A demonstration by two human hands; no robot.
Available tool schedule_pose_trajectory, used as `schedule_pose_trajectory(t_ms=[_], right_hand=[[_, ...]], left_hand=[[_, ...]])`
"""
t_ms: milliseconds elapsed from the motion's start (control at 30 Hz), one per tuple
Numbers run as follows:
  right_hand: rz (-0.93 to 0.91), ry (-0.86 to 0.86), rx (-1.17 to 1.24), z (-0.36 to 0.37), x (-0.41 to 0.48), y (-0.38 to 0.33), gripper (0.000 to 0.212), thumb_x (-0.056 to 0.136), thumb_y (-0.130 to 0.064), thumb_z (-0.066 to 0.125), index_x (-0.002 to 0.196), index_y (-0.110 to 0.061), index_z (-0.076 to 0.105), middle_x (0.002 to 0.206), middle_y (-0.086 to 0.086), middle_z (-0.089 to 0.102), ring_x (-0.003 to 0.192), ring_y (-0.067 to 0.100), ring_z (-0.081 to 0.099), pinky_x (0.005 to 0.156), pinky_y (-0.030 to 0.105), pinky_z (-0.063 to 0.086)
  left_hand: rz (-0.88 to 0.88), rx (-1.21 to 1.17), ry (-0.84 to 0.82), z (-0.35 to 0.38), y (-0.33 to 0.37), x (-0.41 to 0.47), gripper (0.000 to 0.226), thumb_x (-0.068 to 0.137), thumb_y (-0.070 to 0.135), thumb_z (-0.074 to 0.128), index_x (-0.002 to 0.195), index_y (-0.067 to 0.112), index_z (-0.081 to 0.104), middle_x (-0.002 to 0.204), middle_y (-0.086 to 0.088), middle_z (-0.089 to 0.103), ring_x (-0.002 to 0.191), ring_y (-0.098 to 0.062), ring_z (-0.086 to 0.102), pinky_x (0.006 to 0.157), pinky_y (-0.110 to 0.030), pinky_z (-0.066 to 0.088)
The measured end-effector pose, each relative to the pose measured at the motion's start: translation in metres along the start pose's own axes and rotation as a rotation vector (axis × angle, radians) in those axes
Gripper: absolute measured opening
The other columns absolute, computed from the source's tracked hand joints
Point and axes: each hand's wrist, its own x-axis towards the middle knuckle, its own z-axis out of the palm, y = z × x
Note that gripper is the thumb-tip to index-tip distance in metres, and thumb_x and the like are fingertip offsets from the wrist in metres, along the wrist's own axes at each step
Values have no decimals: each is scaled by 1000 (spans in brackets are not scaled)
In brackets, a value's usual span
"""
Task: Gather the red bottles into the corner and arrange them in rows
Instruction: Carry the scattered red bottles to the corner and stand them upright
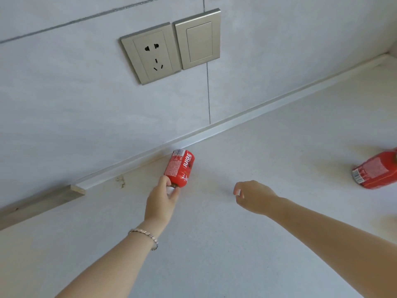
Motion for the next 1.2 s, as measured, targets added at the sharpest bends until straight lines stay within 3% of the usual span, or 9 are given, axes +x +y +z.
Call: schedule_pose_trajectory(t_ms=[100, 267, 400, 500, 733, 867, 967, 1067, 1200], right_hand=[[37, 7, 35, 8, -22, -1, 29, 92, -21, 42, 117, -23, 58, 122, -1, 60, 107, 21, 61, 85, 29, 48], [128, 67, 73, 26, -80, 2, 30, 90, -22, 43, 115, -23, 59, 121, -1, 62, 107, 22, 61, 86, 30, 47], [212, 140, 138, 42, -137, 13, 30, 89, -22, 45, 114, -23, 60, 120, -1, 63, 107, 22, 61, 84, 28, 45], [246, 196, 181, 49, -179, 31, 29, 88, -22, 46, 113, -23, 61, 117, 0, 64, 105, 23, 61, 84, 29, 47], [356, 425, 120, 6, -258, 113, 29, 89, -21, 47, 114, -20, 61, 114, 1, 65, 103, 24, 61, 82, 31, 49], [575, 528, 130, -24, -269, 185, 29, 91, -21, 46, 116, -14, 59, 106, 6, 61, 96, 29, 58, 77, 32, 50], [688, 464, 243, -33, -263, 233, 34, 94, -23, 46, 120, -3, 55, 97, 9, 58, 85, 27, 56, 72, 31, 50], [801, 485, 478, -22, -244, 268, 48, 88, -43, 49, 123, -10, 49, 93, 6, 55, 78, 25, 54, 59, 28, 46], [854, 489, 779, 4, -221, 304, 66, 77, -49, 58, 129, -12, 41, 99, 7, 55, 83, 27, 54, 72, 33, 49]], left_hand=[[126, 122, -11, -15, 1, -26, 26, 86, 19, 62, 80, 16, 37, 63, -4, 51, 50, -23, 43, 43, -24, 26], [158, 184, 47, -40, 15, -61, 20, 85, 25, 58, 78, 17, 41, 66, -7, 56, 64, -32, 47, 58, -29, 34], [291, 340, -86, -48, 30, -88, 18, 84, 26, 58, 80, 16, 44, 72, -13, 62, 72, -36, 57, 63, -32, 38], [416, 351, -204, -47, 51, -119, 20, 86, 27, 56, 82, 18, 39, 70, -9, 56, 74, -34, 56, 63, -32, 36], [623, 314, -268, -35, 145, -177, 14, 81, 31, 58, 80, 21, 47, 63, -3, 53, 69, -30, 49, 53, -28, 32], [669, 360, -291, -6, 192, -202, 15, 78, 33, 59, 84, 21, 55, 64, 1, 53, 69, -25, 49, 51, -21, 32], [660, 398, -308, 20, 215, -211, 14, 78, 33, 58, 81, 21, 51, 59, 2, 50, 67, -24, 49, 50, -21, 30], [632, 423, -325, 44, 232, -214, 16, 79, 35, 57, 79, 24, 46, 62, 1, 50, 69, -25, 49, 51, -22, 31], [577, 421, -332, 65, 238, -212, 17, 80, 36, 57, 79, 25, 45, 65, 1, 52, 69, -24, 50, 52, -21, 31]])
